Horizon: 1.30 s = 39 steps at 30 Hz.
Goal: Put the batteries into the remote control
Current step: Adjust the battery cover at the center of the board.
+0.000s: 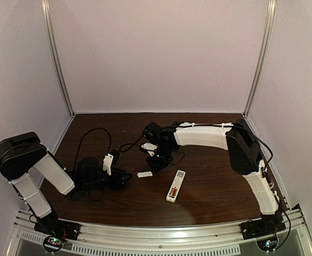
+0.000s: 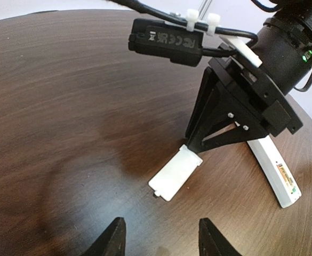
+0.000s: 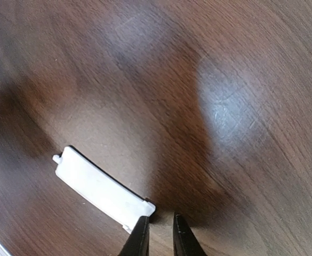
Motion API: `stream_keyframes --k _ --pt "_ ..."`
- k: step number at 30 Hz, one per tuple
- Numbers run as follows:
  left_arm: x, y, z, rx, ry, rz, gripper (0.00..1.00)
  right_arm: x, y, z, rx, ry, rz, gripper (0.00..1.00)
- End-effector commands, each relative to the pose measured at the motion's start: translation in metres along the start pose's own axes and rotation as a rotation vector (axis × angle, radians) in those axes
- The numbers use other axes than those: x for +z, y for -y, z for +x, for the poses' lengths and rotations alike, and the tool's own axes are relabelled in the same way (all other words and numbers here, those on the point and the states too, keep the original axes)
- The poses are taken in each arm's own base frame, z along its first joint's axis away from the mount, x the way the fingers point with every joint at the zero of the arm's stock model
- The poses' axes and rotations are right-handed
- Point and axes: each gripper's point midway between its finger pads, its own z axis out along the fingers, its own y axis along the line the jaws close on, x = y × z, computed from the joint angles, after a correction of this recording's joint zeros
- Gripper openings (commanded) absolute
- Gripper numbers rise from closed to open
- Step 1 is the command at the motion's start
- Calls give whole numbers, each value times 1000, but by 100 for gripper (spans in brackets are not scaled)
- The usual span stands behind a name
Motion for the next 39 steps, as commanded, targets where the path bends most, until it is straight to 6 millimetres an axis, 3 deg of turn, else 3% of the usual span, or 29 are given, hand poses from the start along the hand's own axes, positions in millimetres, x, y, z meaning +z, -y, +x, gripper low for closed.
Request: stream_keyframes --k 1,12,29,31,34,39 --pt "2 5 -2 1 9 22 47 -1 13 2 54 -1 -42 18" --pt "2 3 0 -1 5 16 47 7 -3 2 48 -6 -68 17" --pt "2 9 8 -25 -15 30 47 31 7 28 -9 -86 90 8" --pt "1 11 11 -35 -15 37 47 33 6 29 -7 -88 88 9" --pt "0 11 12 -52 -10 43 47 30 1 27 2 -81 61 22" --pt "1 12 12 -51 -7 46 47 24 0 20 33 -62 -3 21"
